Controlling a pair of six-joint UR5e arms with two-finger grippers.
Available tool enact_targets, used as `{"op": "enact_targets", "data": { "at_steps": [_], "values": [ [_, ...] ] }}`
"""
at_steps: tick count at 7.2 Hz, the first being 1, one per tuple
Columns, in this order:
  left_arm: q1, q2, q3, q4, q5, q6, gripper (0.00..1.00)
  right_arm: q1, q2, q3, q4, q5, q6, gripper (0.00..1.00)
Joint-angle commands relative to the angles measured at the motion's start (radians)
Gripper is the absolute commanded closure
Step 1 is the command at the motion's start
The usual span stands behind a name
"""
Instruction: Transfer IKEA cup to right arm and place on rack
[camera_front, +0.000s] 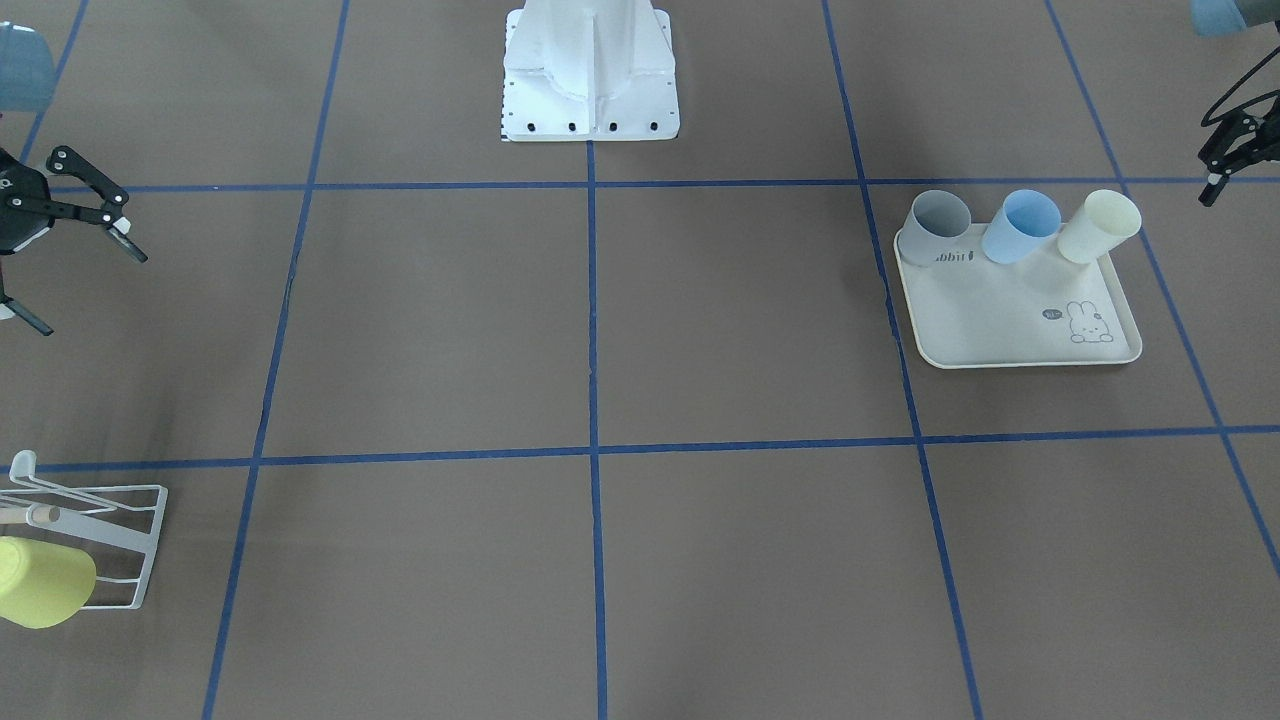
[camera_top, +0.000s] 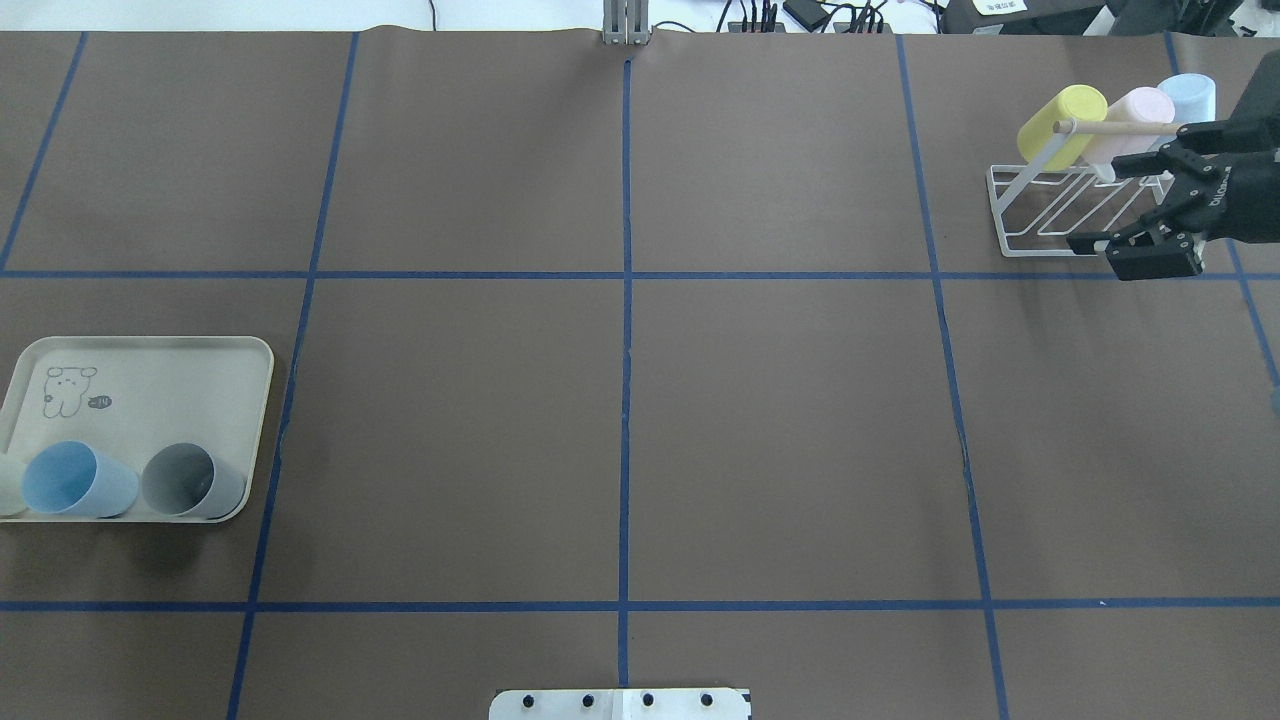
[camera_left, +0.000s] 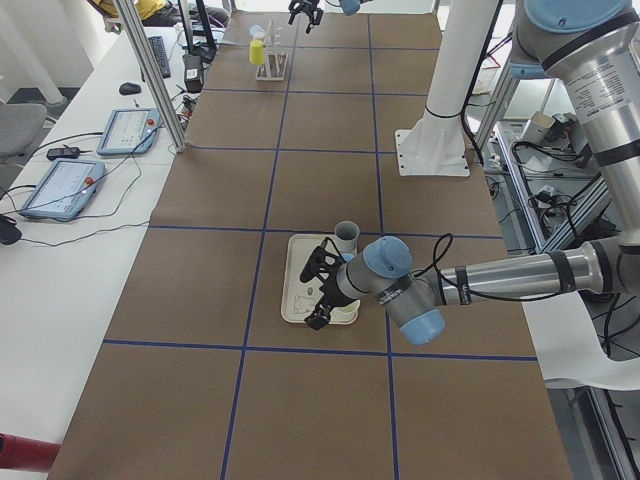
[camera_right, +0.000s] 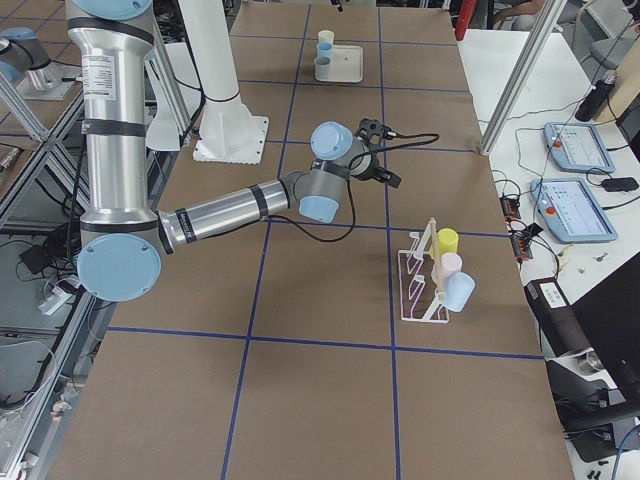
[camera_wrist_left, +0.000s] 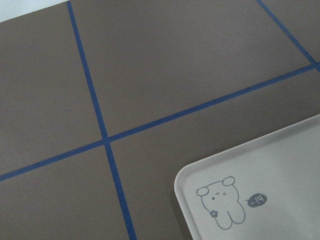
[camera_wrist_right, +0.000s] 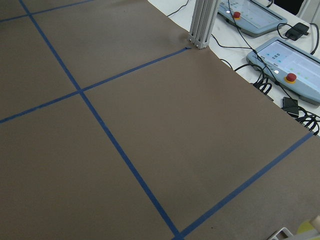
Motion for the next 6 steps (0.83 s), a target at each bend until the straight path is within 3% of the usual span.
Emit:
{"op": "enact_targets", "data": {
  "at_steps": [1,3,6],
  "values": [
    [0.035,0.026,0.014,-0.026,-0.009,-0.034,0.00,-0.011,0.000,-0.002,-0.003,0.001,0.009,0.00],
    [0.142,0.024,0.016,-0.044,-0.003,-0.150,0.00,-0.015,-0.004,-0.002,-0.003,0.001,0.007,0.00],
    [0.195,0.017,0.030,-0.046,-0.004,-0.154,0.00,-0.021,-0.007,-0.003,0.000,0.004,0.007,0.00]
  ]
}}
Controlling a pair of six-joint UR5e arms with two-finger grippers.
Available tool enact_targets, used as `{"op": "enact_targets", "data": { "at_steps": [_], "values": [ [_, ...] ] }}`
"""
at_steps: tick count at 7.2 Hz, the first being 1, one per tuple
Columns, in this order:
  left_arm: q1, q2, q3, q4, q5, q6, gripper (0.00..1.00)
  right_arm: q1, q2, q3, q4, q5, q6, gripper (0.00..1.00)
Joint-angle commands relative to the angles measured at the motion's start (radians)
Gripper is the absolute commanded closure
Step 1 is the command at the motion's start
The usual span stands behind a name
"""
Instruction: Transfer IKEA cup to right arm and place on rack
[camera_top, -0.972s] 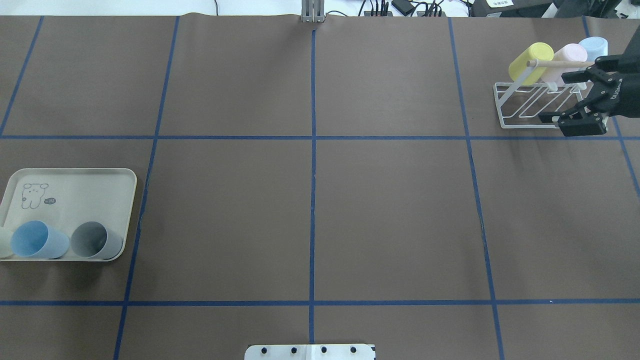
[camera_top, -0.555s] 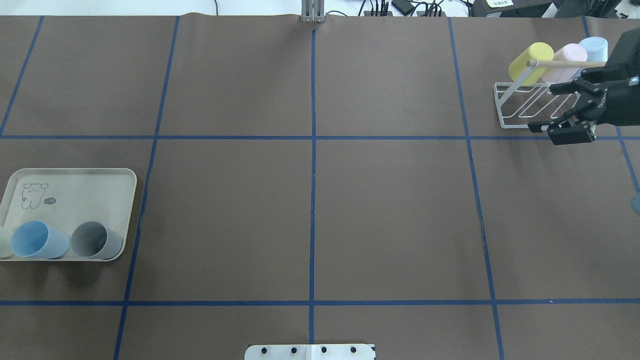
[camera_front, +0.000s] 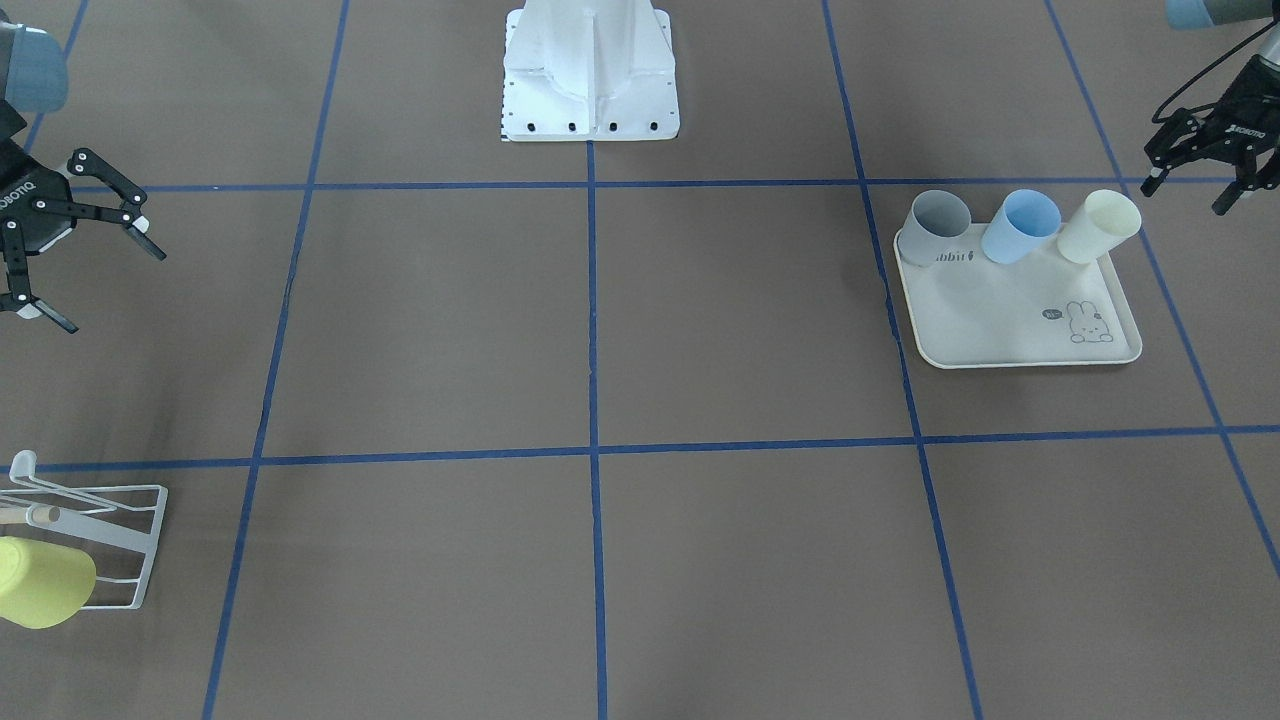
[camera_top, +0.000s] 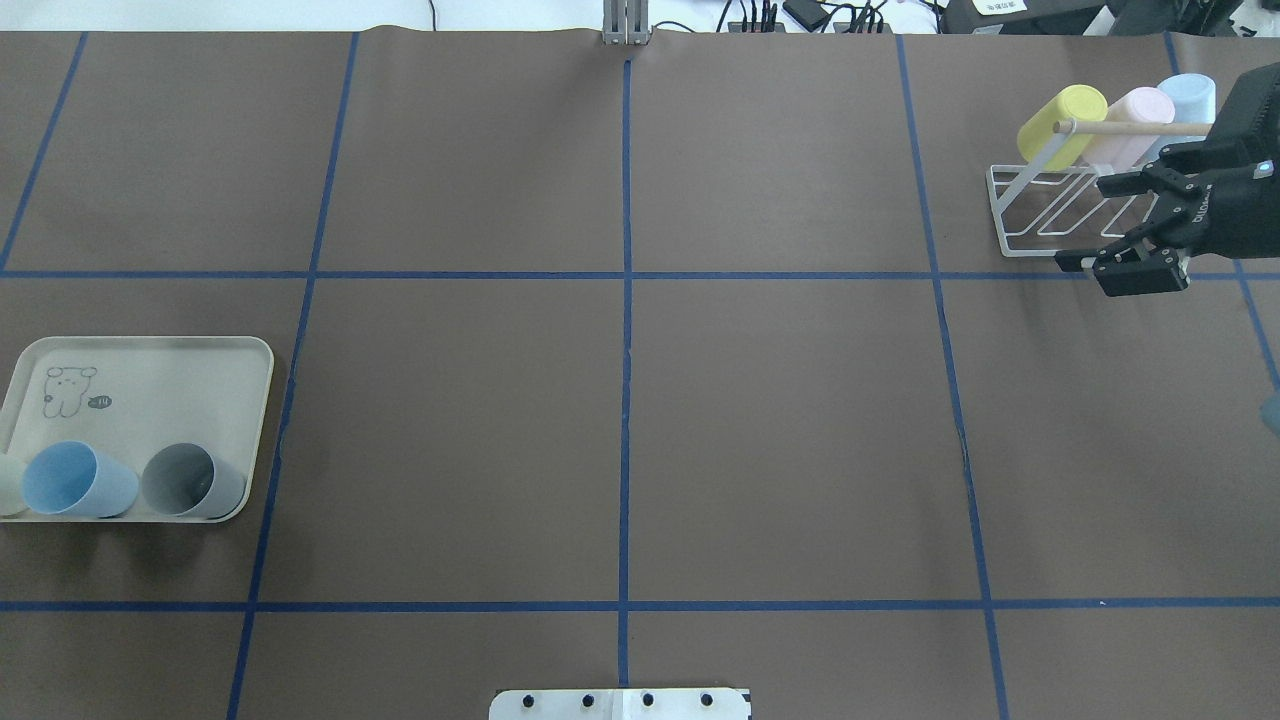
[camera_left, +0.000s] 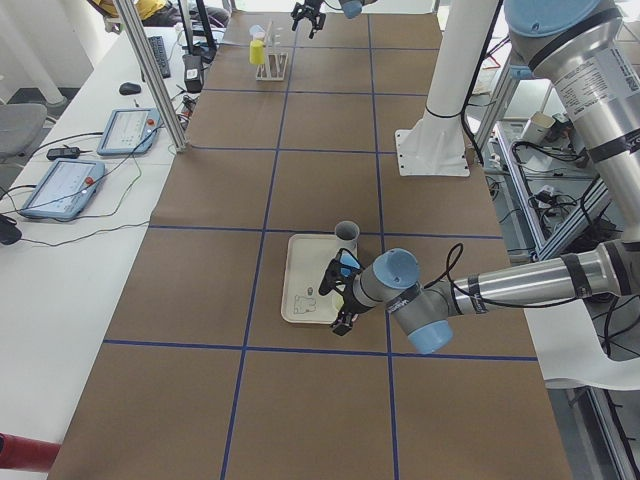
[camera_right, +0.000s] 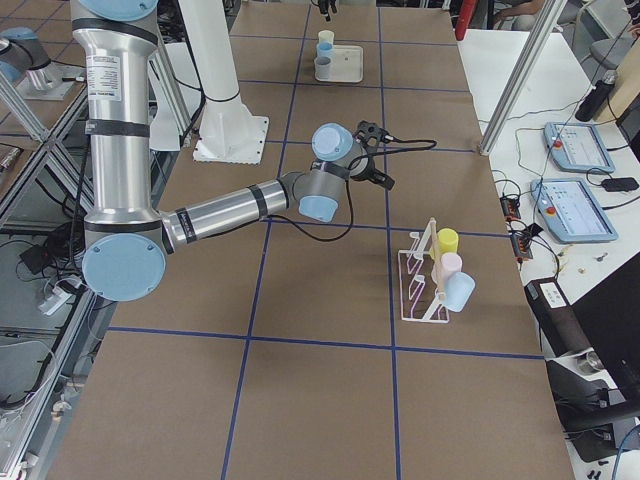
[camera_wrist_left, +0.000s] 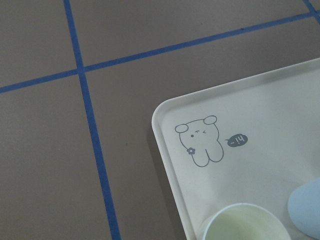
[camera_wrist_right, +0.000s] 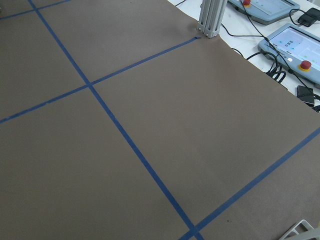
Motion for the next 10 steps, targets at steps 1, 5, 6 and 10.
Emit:
{"op": "enact_targets", "data": {
  "at_steps": [1,5,6,10],
  "values": [
    [0.036,-0.019,0.023,-0.001,0.000,-0.003,0.02,-0.005,-0.002,-0.002,0.001,0.001,0.000,0.00],
    [0.075,-0.058,0.060,-0.001,0.006,-0.002,0.47,-0.005,-0.002,-0.006,0.008,0.001,-0.006,0.00],
    [0.076,-0.058,0.060,-0.001,0.006,-0.002,0.59,-0.005,-0.002,-0.006,0.008,0.001,-0.006,0.00],
    [0.076,-0.058,0.060,-0.004,0.003,0.009,0.90,-0.005,-0.001,-0.006,0.008,0.001,-0.006,0.00]
  ]
}}
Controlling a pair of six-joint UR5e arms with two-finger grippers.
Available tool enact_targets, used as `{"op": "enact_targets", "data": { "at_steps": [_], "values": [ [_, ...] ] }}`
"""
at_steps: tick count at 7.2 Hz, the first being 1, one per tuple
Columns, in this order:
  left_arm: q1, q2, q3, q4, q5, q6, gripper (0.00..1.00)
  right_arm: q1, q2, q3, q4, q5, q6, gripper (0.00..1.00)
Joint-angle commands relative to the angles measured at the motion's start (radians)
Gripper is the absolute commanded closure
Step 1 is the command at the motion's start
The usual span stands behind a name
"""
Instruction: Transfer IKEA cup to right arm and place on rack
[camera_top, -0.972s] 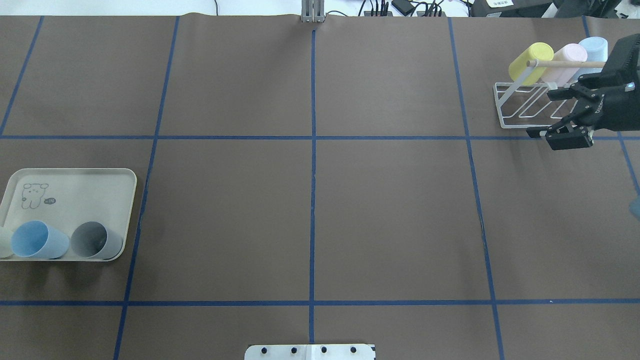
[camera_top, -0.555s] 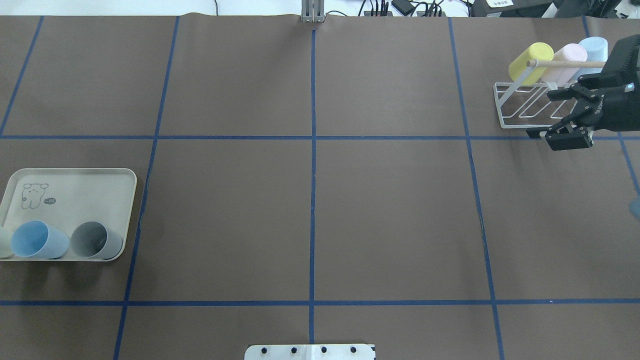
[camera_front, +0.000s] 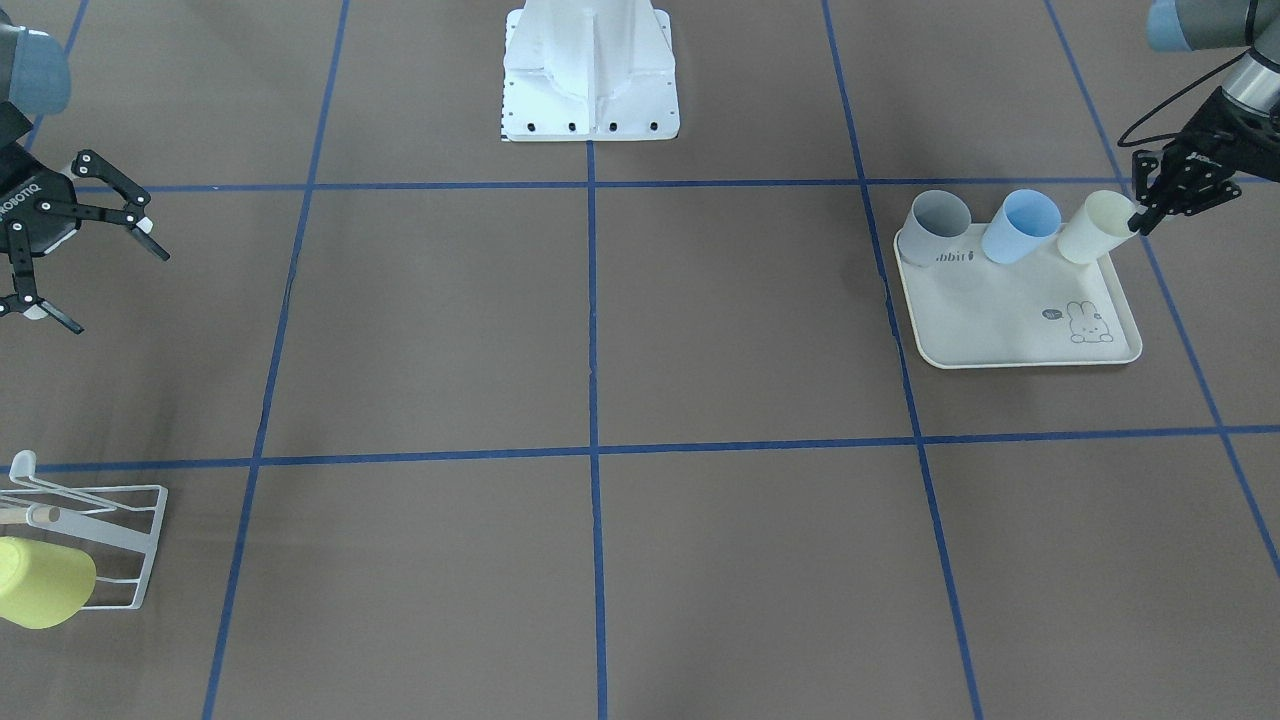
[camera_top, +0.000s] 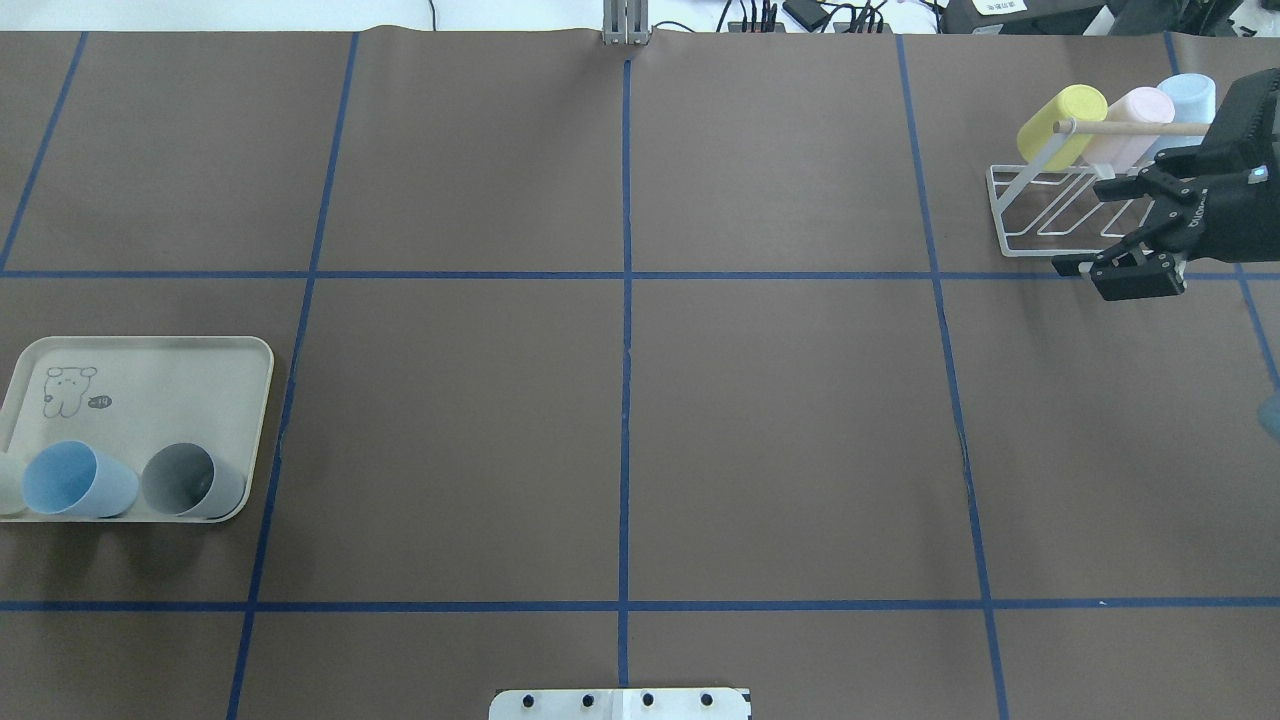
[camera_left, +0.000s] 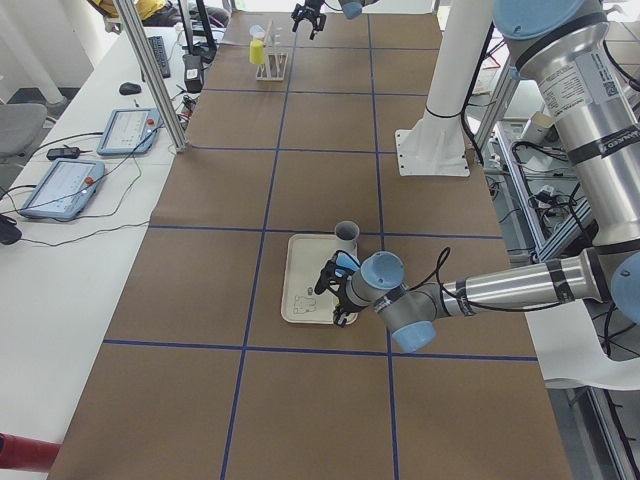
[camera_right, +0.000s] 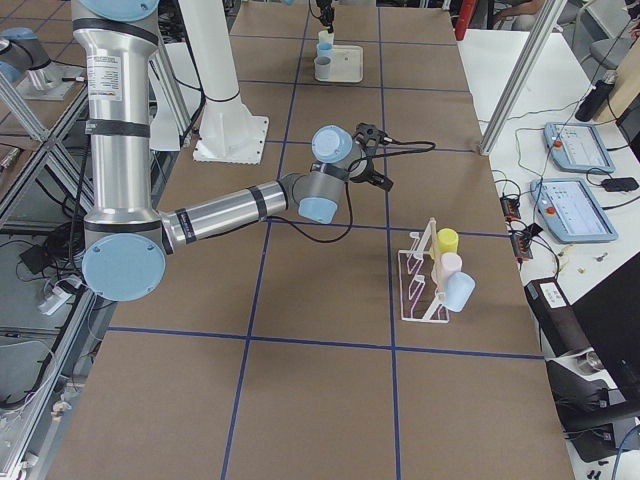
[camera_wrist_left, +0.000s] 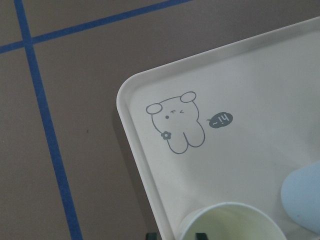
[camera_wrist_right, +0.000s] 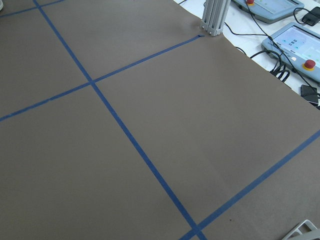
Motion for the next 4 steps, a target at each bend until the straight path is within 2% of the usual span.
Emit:
{"op": "enact_targets", "data": {
  "at_steps": [1,4],
  "values": [
    [0.000,0.003,0.002,-0.033,-0.002,0.002,1.00,0.000,0.002,0.000,0.000,0.000,0.000,0.00],
    [-0.017,0.011,-0.031,-0.054,-0.008,0.003,1.00,-0.008,0.018,-0.002,0.000,0.000,-0.009,0.00]
  ]
}}
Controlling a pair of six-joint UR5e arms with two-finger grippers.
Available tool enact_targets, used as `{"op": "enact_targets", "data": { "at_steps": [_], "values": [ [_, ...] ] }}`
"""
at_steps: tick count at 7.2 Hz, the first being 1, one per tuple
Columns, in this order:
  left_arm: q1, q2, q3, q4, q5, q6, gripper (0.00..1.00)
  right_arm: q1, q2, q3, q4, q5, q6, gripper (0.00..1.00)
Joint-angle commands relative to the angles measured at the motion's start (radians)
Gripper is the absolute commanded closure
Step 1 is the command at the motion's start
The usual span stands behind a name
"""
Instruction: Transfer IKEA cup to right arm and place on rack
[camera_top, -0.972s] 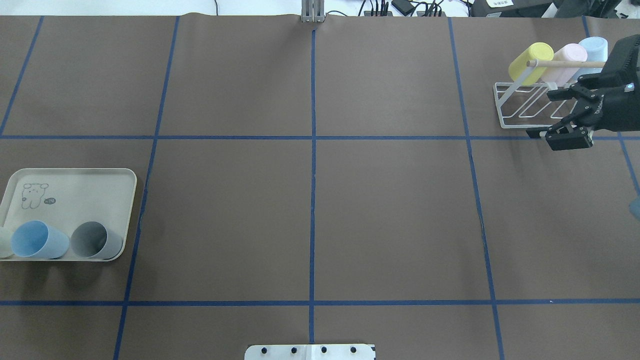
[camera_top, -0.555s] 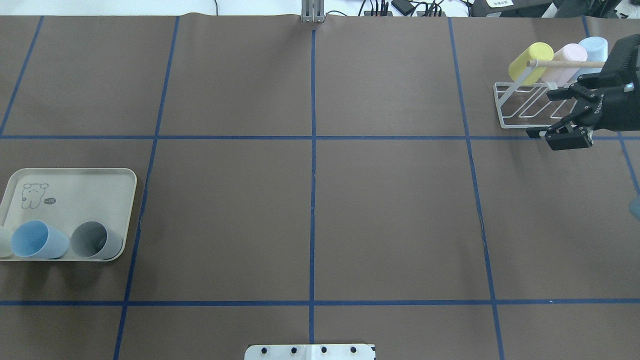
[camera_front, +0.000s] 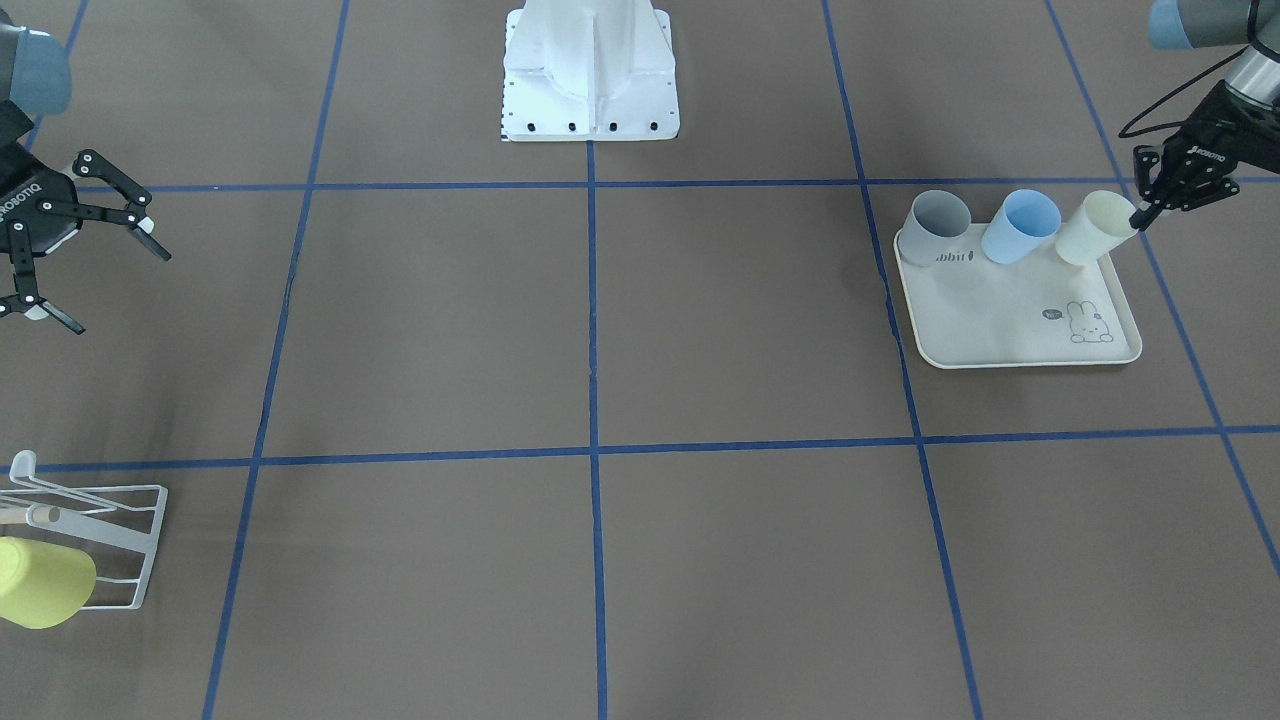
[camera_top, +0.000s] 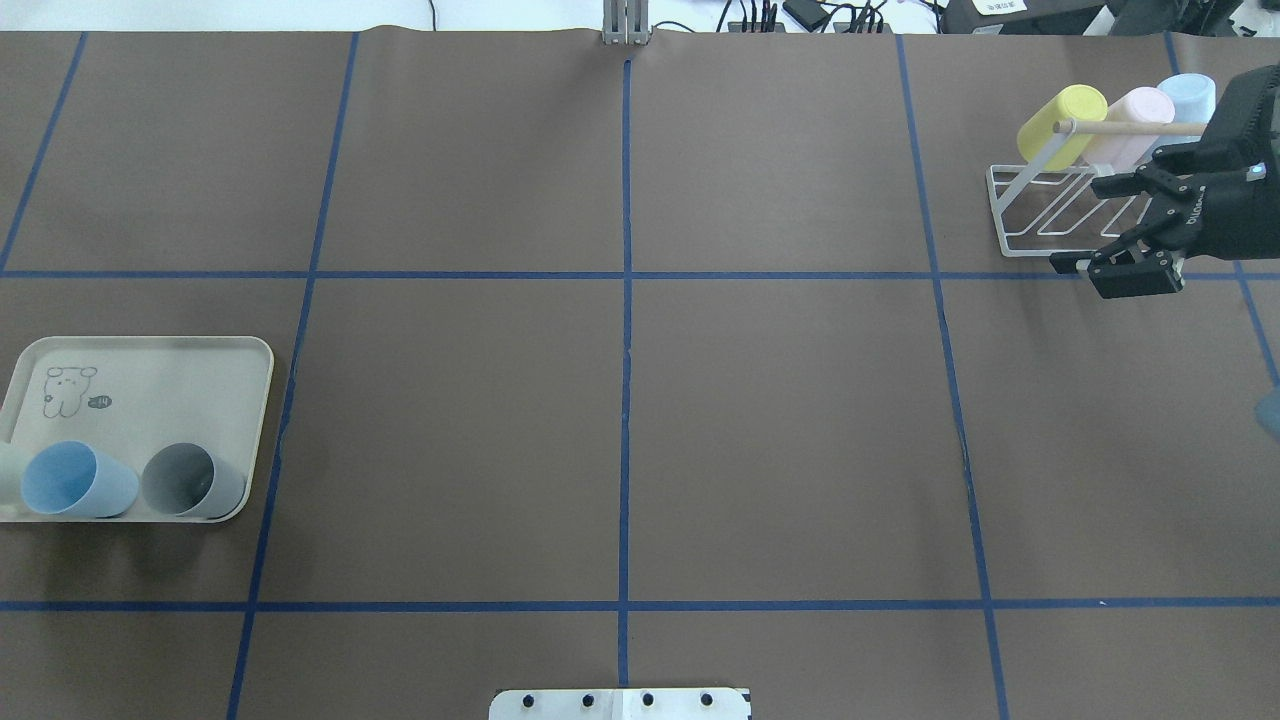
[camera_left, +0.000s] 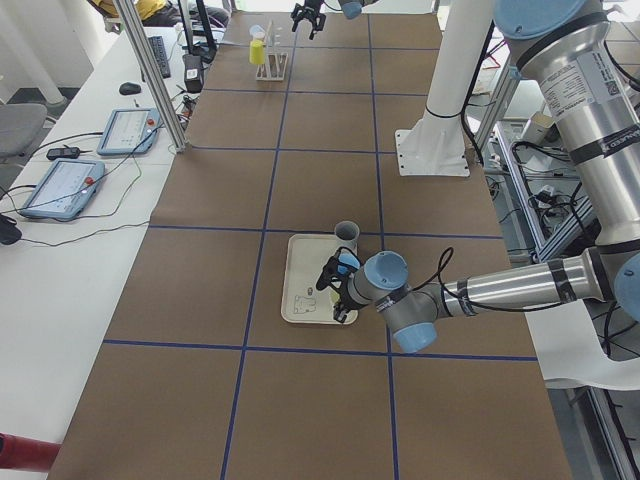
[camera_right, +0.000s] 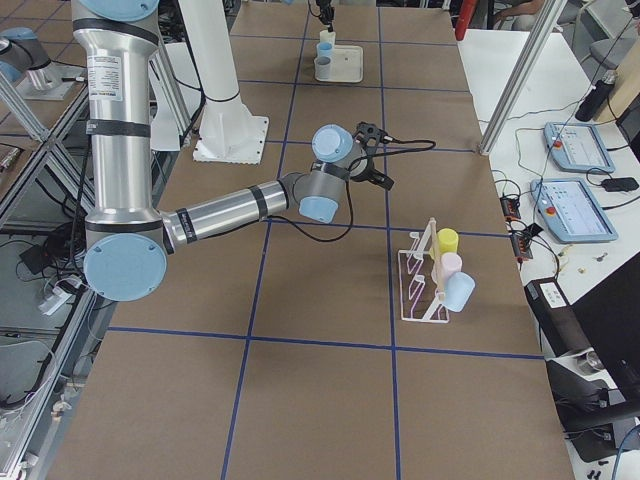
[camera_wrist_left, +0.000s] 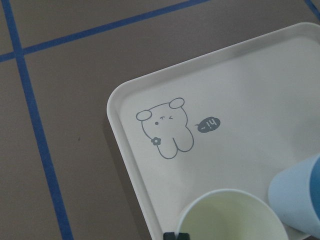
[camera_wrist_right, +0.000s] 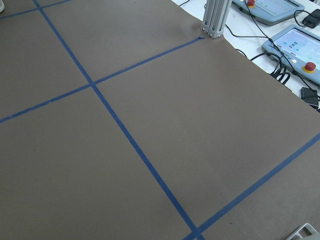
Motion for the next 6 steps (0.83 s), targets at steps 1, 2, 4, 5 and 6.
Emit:
{"op": "enact_targets", "data": {
  "at_steps": [1,2,4,5,6],
  "values": [
    [-0.039,-0.001,-0.043,0.002,-0.006,0.002,1.00,-0.014,0.021,-0.002,0.006,0.001,-0.005,0.00],
    [-0.135,-0.008,-0.071,0.019,-0.059,0.002,1.00,-0.042,0.050,-0.009,0.011,-0.001,-0.005,0.00],
    [-0.244,-0.100,-0.167,0.166,-0.191,-0.006,1.00,-0.108,0.083,-0.028,0.050,-0.005,0.000,0.00],
    [-0.255,-0.138,-0.259,0.301,-0.197,-0.014,1.00,-0.132,0.084,-0.058,0.149,-0.007,0.000,0.00],
    [-0.255,-0.193,-0.358,0.451,-0.220,-0.044,1.00,-0.165,0.109,-0.093,0.241,-0.018,0.015,0.00]
  ]
}}
